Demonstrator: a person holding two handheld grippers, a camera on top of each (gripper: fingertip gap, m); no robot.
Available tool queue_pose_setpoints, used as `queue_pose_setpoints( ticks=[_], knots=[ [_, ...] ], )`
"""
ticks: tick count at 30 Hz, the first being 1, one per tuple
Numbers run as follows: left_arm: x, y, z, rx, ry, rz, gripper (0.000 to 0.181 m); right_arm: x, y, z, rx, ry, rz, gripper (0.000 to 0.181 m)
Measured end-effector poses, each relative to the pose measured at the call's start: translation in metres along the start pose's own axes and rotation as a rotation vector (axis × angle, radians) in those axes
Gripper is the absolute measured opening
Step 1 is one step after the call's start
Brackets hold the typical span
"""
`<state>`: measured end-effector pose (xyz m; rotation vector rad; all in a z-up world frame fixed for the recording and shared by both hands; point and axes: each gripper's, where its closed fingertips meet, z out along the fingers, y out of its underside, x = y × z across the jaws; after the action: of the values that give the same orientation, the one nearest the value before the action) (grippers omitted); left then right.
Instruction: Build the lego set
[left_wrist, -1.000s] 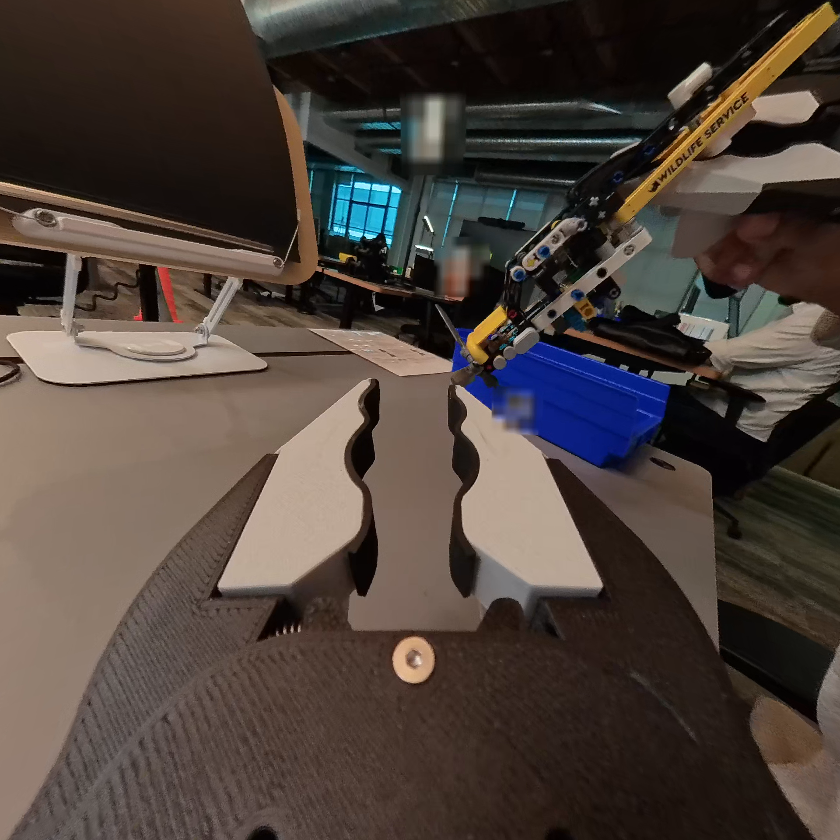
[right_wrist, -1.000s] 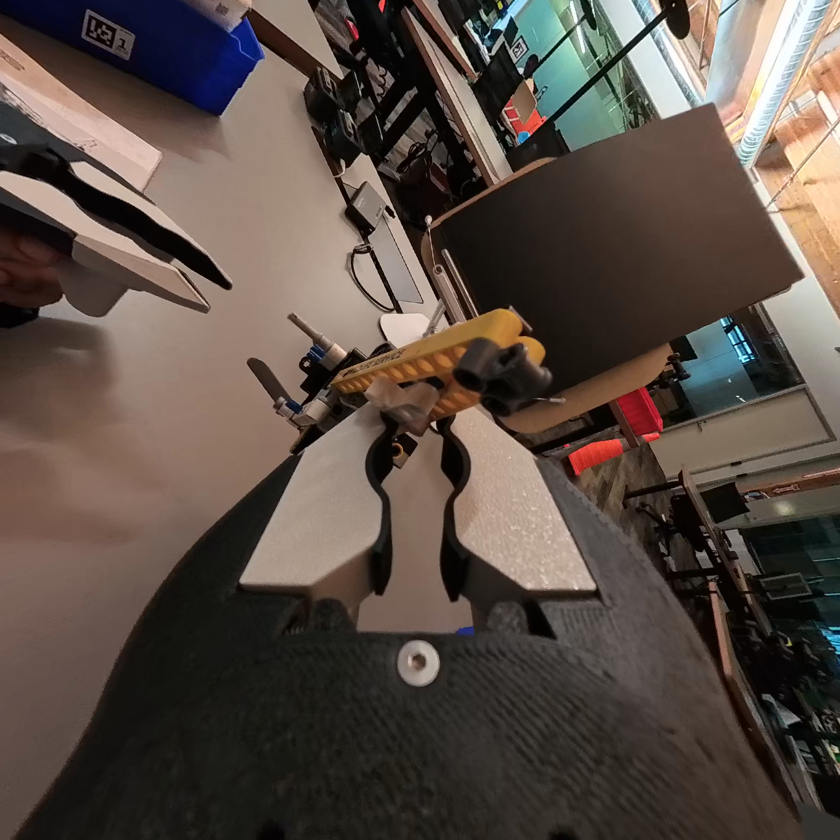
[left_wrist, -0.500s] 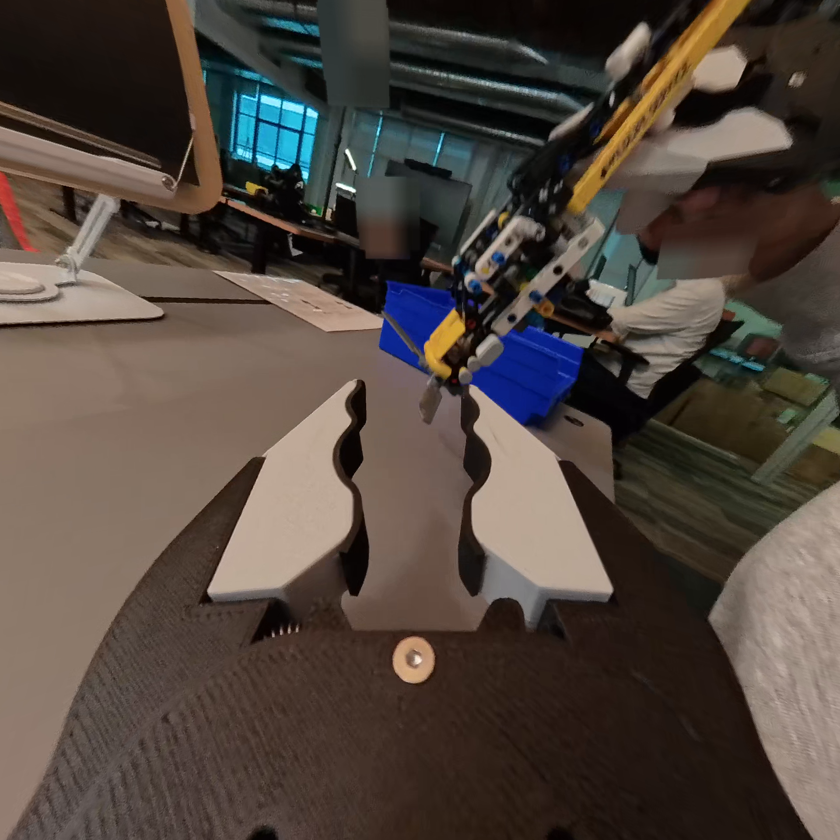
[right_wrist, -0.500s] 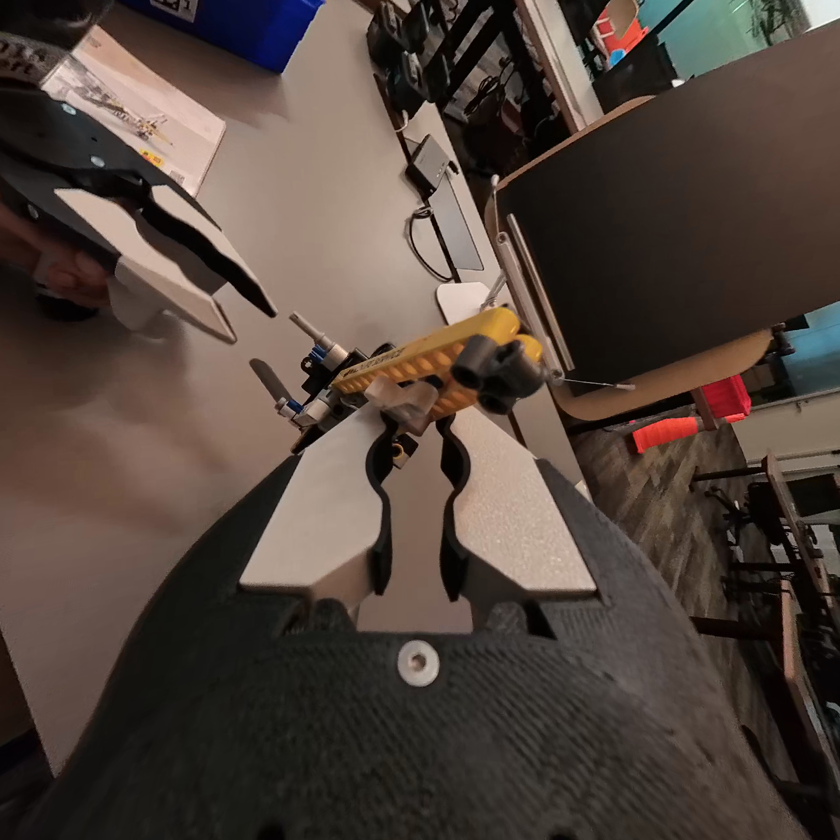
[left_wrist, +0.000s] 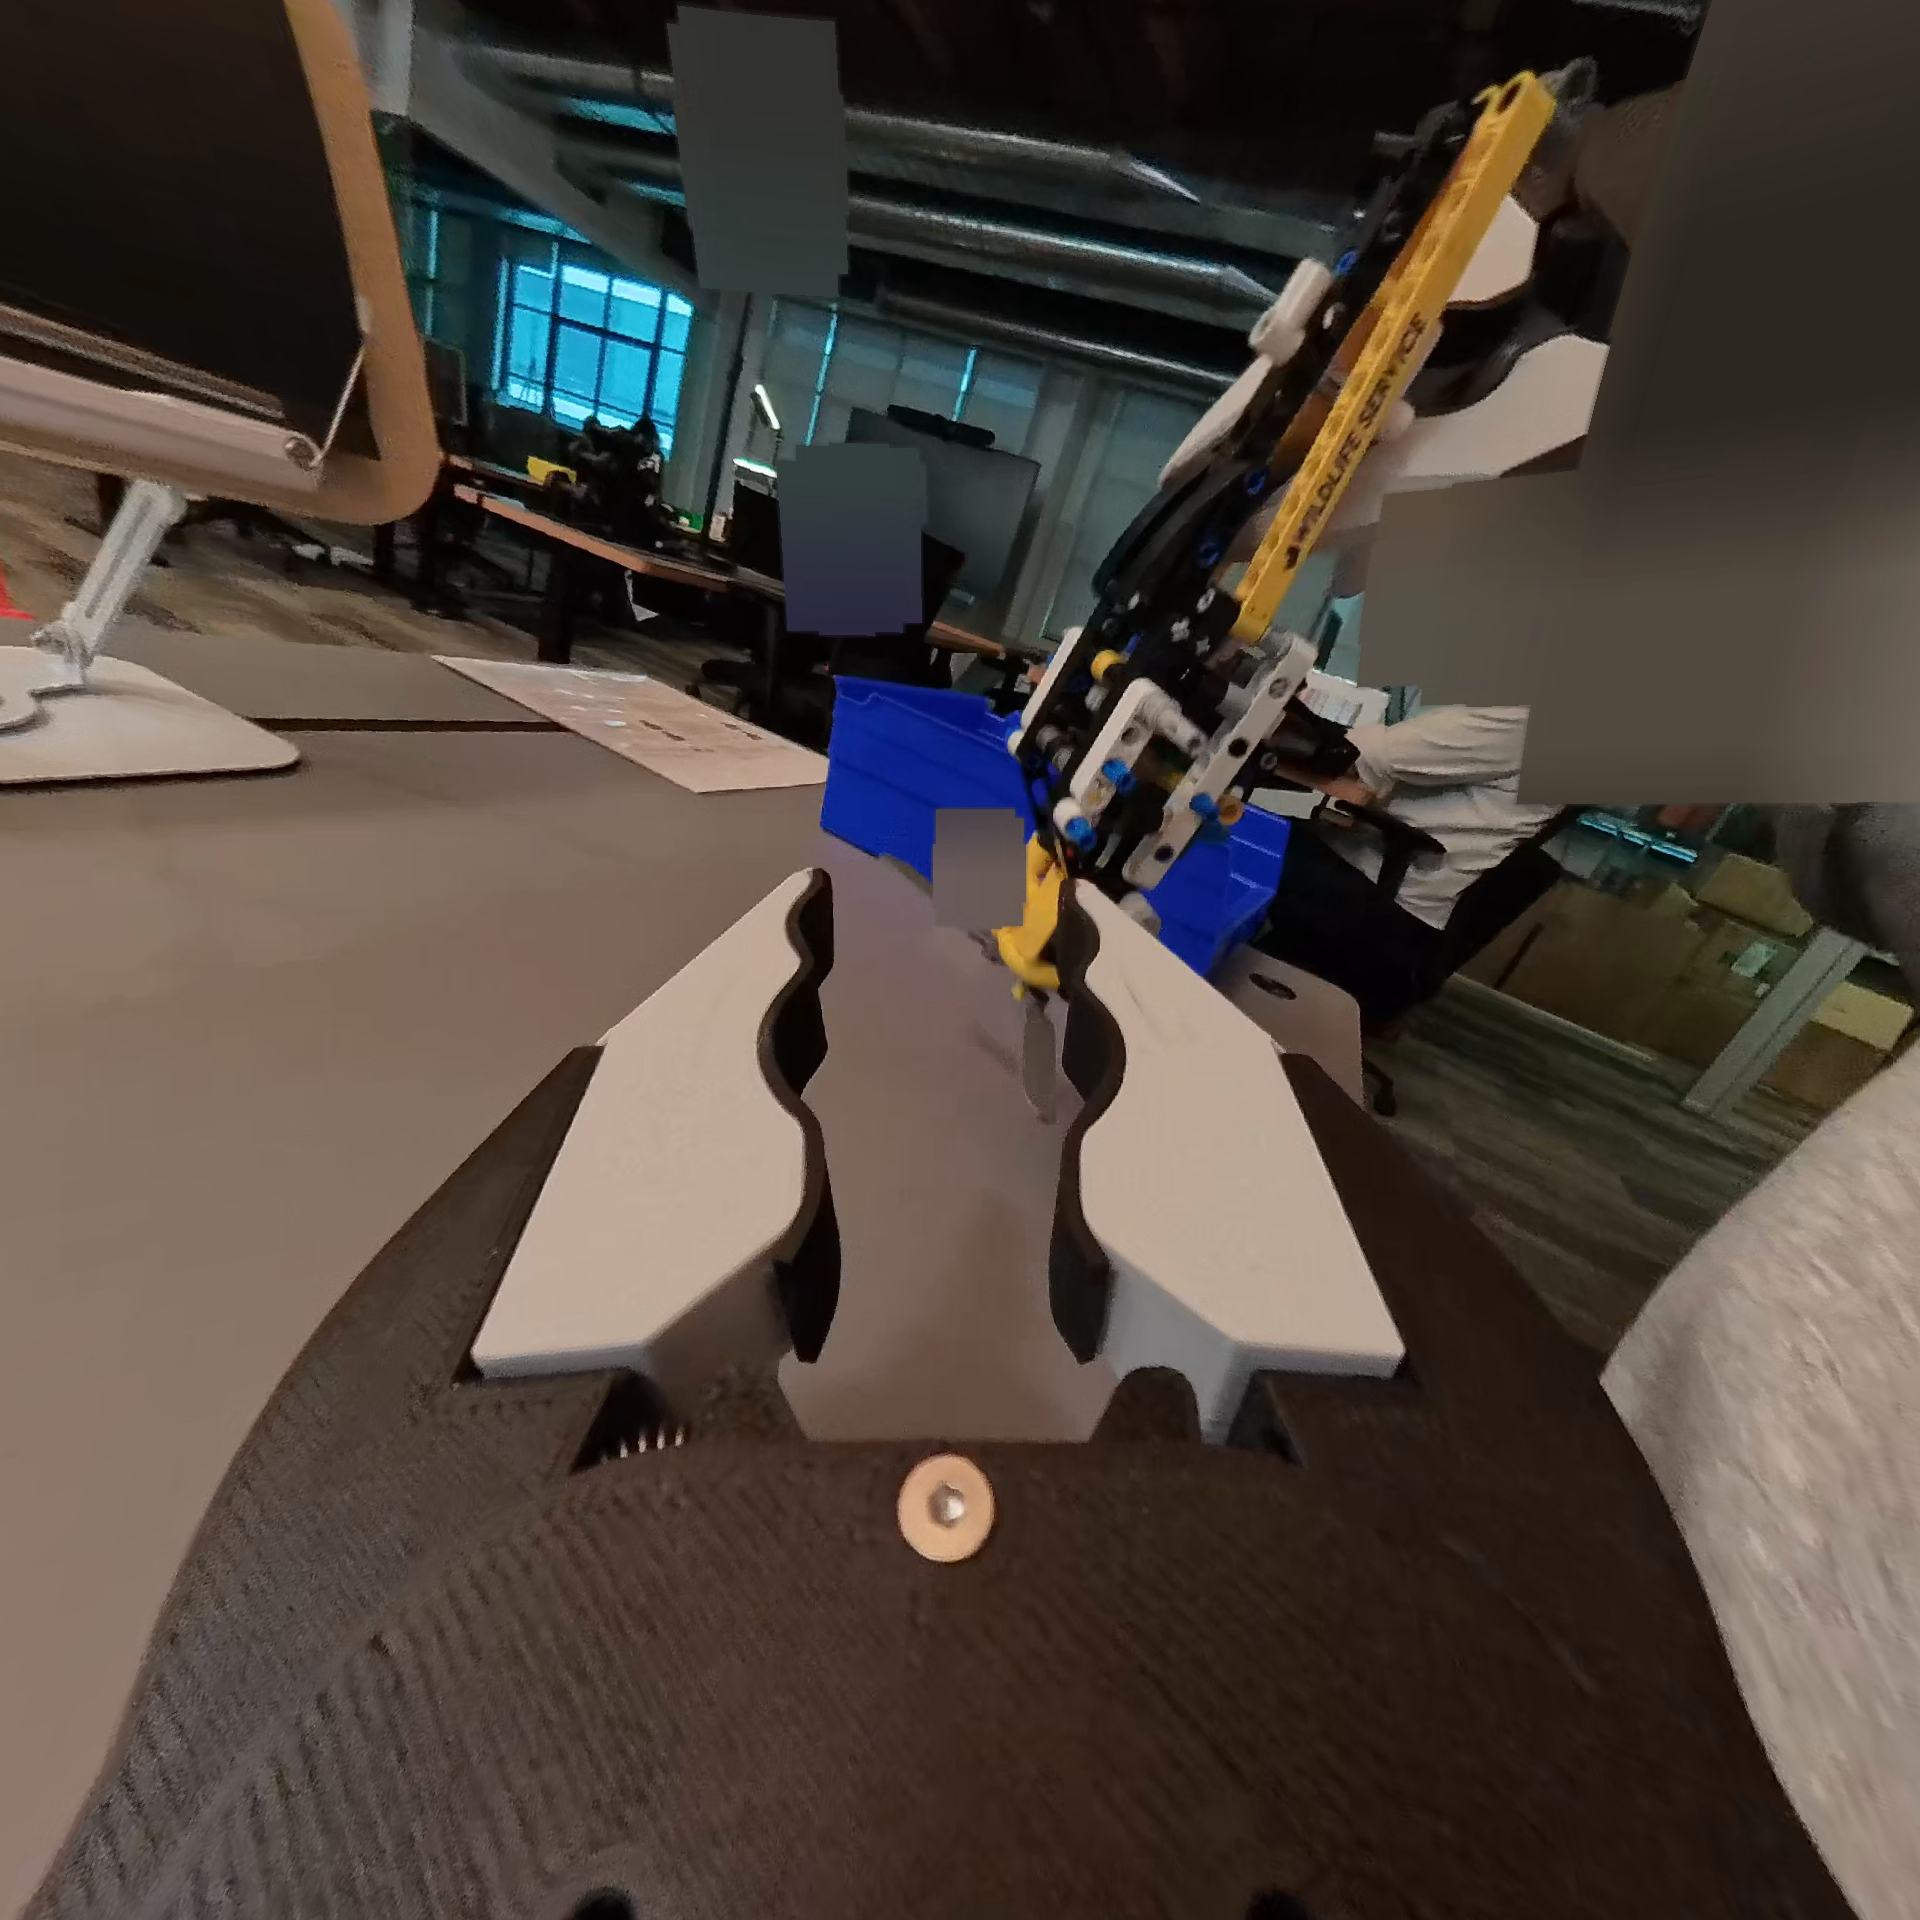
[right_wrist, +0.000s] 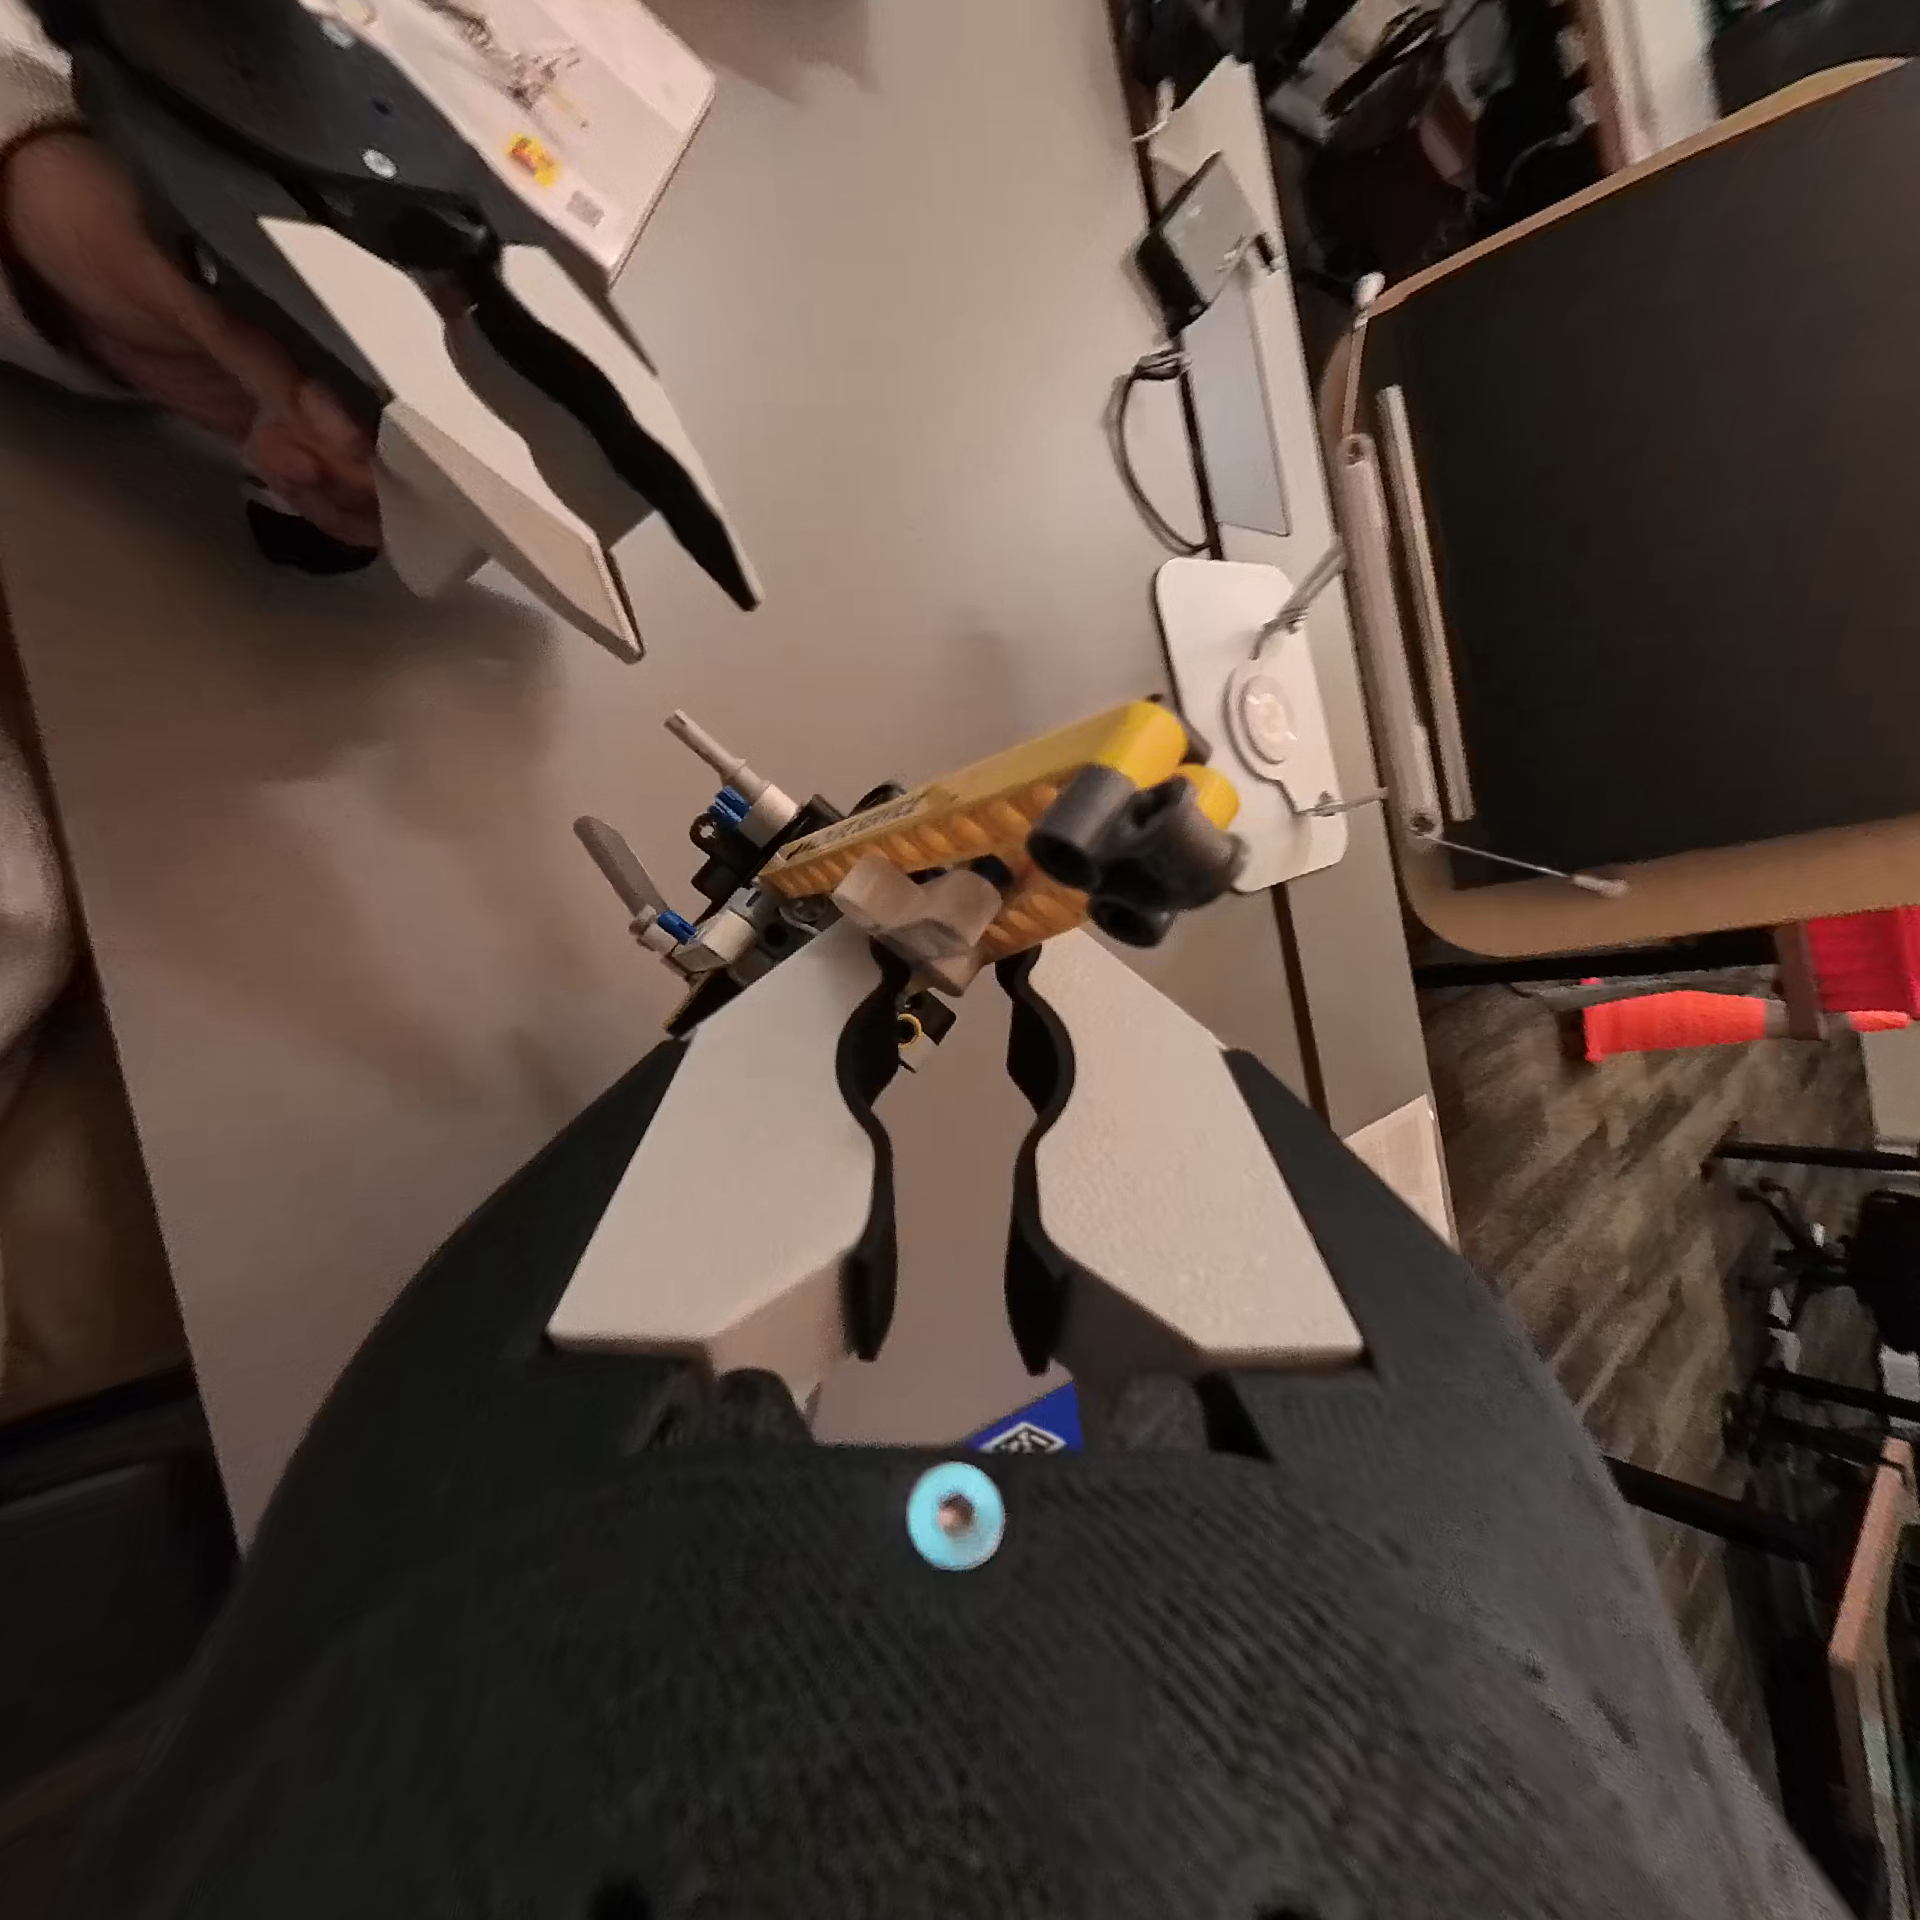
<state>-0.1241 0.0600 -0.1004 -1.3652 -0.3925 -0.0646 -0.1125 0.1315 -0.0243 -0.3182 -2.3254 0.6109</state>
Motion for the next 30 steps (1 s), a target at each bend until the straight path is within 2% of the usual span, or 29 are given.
queue_pose_setpoints(
  ticks=[4,6,11,17,23,24,30],
  knots=[
    [0.015,-0.014,0.017,0.022,0.076,-0.018,0.044,0.002,0.0,0.01,-0.072,-0.109,-0.054,0.013],
    [0.024,-0.018,0.025,-0.009,0.112,0.015,0.05,0.004,-0.004,0.016,-0.071,-0.137,-0.062,0.013],
    [0.026,-0.026,0.033,-0.026,0.093,0.125,0.06,0.003,-0.011,0.032,-0.048,-0.187,-0.047,0.013],
    [0.021,-0.013,0.032,-0.074,0.089,0.095,0.07,-0.01,-0.021,0.05,-0.115,-0.309,-0.08,0.013],
    [0.015,0.0,0.027,-0.099,0.073,0.116,0.062,-0.029,-0.037,0.069,-0.179,-0.458,-0.113,0.013],
    [0.015,0.0,0.026,-0.09,0.085,0.105,0.057,-0.031,-0.039,0.073,-0.195,-0.474,-0.127,0.012],
    [-0.003,0.004,0.019,-0.075,0.084,-0.016,0.057,-0.035,-0.044,0.096,-0.338,-0.519,-0.197,0.012]
  ],
)
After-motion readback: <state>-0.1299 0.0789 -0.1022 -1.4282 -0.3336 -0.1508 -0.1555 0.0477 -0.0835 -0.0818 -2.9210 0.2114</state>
